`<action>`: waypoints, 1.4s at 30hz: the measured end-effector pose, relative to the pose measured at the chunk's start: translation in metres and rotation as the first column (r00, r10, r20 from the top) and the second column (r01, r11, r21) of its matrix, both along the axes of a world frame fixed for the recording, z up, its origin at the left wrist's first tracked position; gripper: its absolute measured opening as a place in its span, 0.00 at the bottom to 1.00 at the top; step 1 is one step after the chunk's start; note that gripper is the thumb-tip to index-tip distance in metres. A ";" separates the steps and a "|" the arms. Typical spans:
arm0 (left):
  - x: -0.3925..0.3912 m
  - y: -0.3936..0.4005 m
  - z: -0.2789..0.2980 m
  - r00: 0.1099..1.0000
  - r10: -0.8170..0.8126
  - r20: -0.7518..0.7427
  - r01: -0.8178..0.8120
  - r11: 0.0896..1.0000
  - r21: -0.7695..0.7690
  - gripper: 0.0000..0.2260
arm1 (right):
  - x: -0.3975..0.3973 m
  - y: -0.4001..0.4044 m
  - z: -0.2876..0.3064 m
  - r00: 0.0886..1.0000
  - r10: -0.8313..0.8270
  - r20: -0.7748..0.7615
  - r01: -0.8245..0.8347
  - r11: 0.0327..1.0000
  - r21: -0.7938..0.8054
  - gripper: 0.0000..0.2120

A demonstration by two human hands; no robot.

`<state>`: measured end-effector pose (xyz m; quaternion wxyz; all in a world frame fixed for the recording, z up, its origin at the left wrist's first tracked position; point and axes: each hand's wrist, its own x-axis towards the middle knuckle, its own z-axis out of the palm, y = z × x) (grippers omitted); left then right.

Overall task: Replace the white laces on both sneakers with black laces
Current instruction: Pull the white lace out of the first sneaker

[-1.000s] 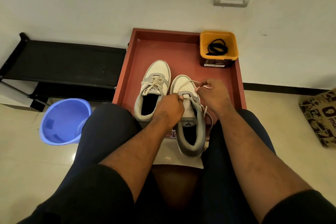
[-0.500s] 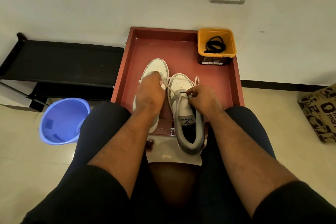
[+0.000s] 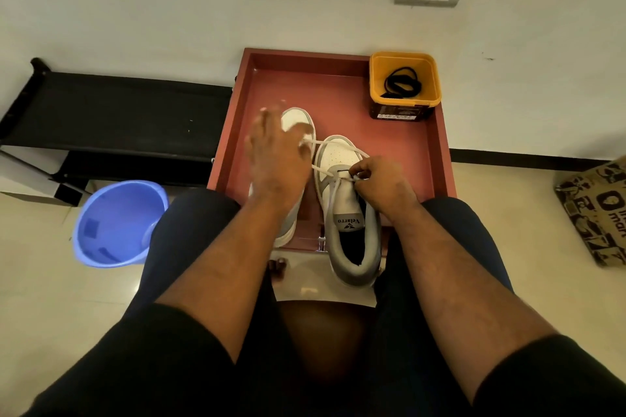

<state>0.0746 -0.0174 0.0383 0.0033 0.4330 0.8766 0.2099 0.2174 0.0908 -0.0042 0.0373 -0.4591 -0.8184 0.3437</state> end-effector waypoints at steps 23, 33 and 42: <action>0.002 0.008 -0.013 0.982 0.163 0.098 -0.170 0.983 0.067 0.07 | 0.002 -0.002 0.001 0.997 -0.038 -0.060 0.036 0.999 -0.038 0.15; -0.047 -0.001 0.000 0.702 0.500 0.507 -0.712 0.494 0.499 0.05 | -0.001 -0.001 0.001 0.997 -0.065 -0.037 0.063 0.996 -0.058 0.16; 0.007 0.012 -0.024 0.983 -0.159 -0.095 0.122 0.941 -0.316 0.13 | 0.000 0.000 0.003 0.999 -0.027 -0.026 0.026 0.999 -0.024 0.16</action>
